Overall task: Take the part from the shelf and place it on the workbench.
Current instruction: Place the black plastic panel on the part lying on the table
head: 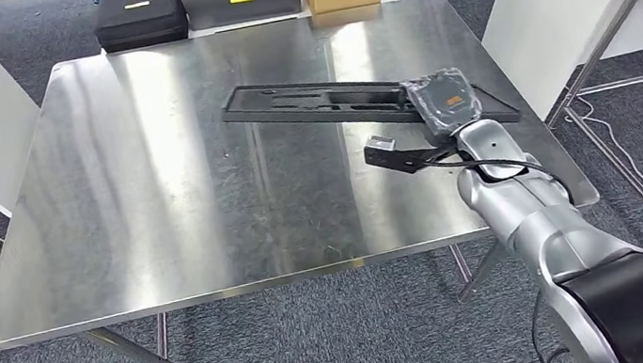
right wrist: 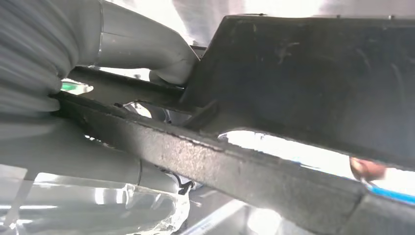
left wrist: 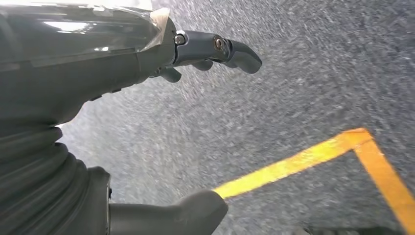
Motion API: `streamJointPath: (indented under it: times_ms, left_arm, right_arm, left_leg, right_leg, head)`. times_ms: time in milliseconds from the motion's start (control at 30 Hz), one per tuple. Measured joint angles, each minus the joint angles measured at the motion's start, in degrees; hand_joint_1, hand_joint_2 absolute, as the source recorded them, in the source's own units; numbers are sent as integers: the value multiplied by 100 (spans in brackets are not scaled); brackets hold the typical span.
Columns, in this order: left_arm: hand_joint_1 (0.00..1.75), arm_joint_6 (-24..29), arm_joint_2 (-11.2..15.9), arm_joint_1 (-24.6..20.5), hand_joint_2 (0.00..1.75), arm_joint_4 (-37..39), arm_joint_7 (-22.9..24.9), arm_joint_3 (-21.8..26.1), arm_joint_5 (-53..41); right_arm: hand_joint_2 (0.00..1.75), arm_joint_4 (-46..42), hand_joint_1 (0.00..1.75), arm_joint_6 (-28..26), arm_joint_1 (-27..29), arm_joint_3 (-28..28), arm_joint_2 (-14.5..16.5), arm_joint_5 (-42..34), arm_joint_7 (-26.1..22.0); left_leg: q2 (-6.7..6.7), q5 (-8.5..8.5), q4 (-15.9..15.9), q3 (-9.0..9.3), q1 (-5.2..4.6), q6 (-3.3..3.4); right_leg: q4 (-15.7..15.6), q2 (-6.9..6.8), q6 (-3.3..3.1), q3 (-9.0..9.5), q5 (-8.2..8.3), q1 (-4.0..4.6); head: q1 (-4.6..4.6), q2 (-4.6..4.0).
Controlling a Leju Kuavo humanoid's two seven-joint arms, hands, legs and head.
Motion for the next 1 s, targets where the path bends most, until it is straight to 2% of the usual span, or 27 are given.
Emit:
streamJointPath:
  times_ms: [33, 100, 167, 200, 300, 333, 567, 733, 1000]
  left_arm:
    - [0, 5, -6, 1, 175, 0, -112, 25, 28]
    - [0, 34, -21, 2, 175, -1, -359, 72, 70]
    - [0, 112, -34, -2, 175, -3, -724, 126, 135]
    - [0, 174, -37, -4, 175, -7, -981, 166, 195]
    - [0, 365, -61, -9, 175, -16, -1949, 345, 426]
    - [0, 403, -75, -13, 175, -16, -2198, 405, 479]
    - [0, 903, -128, -26, 175, -23, -3155, 705, 682]
    - [0, 991, -146, -33, 175, -24, -3378, 817, 638]
    - [0, 929, -155, -95, 175, -24, -3239, 833, 560]
  right_arm:
    - [175, 33, 169, 0, -9, -23, -72, 11, 30]
    - [175, 81, 169, 3, -50, -85, -185, 26, 91]
    - [175, 125, 169, 10, -85, -141, -257, 64, 165]
    - [175, 148, 169, 13, -91, -171, -290, 83, 189]
    - [175, 215, 169, 9, -85, -302, -403, 107, 177]
    - [175, 237, 169, 7, -84, -345, -444, 113, 162]
    - [175, 349, 169, 3, -15, -503, -646, 258, 62]
    - [175, 393, 169, -14, 85, -599, -788, 261, -64]
    - [175, 421, 169, -37, 172, -693, -903, 295, -403]
  left_leg:
    - [-37, -6, 7, 3, 0, -6]
    - [-83, -35, 37, 2, -11, -39]
    - [-102, -77, 81, -12, -40, -80]
    - [-103, -88, 97, -21, -53, -72]
    - [-97, -88, 92, -16, -49, -12]
    - [-91, -89, 80, -8, -48, -13]
    - [-36, -95, 29, 32, -47, -38]
    - [-37, -93, 24, 34, -48, -107]
    - [-37, -92, 25, 26, -82, -112]
  right_leg:
    - [-223, 5, 44, 63, 144, -2]
    - [-1027, 11, 108, 385, 517, -17]
    - [-1536, 22, 85, 609, 732, -27]
    - [-1595, 26, 58, 640, 759, -26]
    - [-1602, 30, 32, 644, 773, -11]
    - [-1602, 34, 30, 644, 773, -6]
    - [-1600, 89, 3, 643, 773, 2]
    - [-1597, 85, -4, 642, 769, 4]
    - [-1597, 85, -4, 652, 769, 1]
  head:
    - [6, 0]
    - [19, 0]
    - [16, 0]
    - [14, 0]
    - [8, 0]
    - [7, 0]
    - [8, 0]
    - [10, 0]
    - [12, 0]
